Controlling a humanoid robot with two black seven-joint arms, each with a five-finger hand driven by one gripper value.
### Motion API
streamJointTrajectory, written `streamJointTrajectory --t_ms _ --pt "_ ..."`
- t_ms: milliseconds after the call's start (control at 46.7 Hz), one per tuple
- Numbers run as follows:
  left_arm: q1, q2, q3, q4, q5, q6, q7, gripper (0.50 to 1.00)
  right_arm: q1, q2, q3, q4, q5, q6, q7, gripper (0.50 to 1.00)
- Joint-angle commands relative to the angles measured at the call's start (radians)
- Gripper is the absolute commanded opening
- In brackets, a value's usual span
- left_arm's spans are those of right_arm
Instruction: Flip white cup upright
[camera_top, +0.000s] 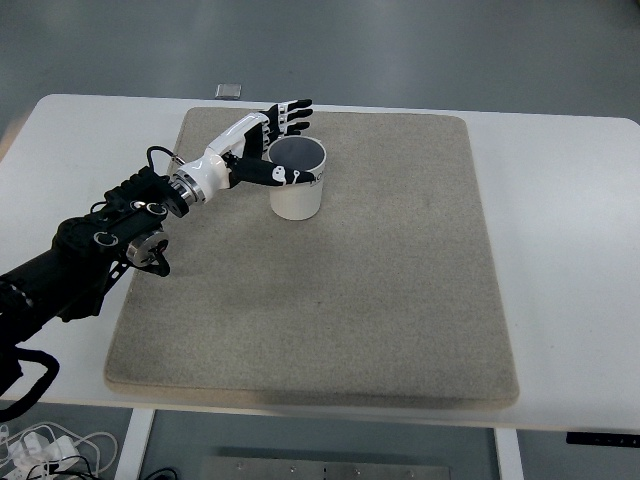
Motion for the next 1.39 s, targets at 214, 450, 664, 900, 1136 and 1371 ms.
streamJointTrajectory --t_ms 214,450,664,900,1136,1371 --pt "-0.025 0.024 -0.076 -0.026 -0.001 -0.006 0.000 0.992 0.000 0.000 0.000 0.000 0.000 0.000 0.000 0.952" --pt "-0.096 0.016 -0.137 0.006 -0.056 0.011 0.000 0.994 0.000 0.000 0.000 0.000 0.000 0.000 0.000 0.952" --pt "-0.157 0.007 -0.125 0.146 -0.208 0.003 0.000 0.994 0.000 0.000 0.000 0.000 0.000 0.000 0.000 0.952" --pt "-0.152 0.008 -0.128 0.154 -0.347 -0.003 0.000 0.994 0.000 0.000 0.000 0.000 0.000 0.000 0.000 0.952" --pt "-0.129 0.010 -0.134 0.155 -0.614 -0.014 0.000 0.994 0.000 0.000 0.003 0.000 0.000 0.000 0.000 0.952" --pt "-0.122 0.008 -0.137 0.183 -0.820 -0.015 0.221 0.994 0.000 0.000 0.005 0.000 0.000 0.000 0.000 0.952"
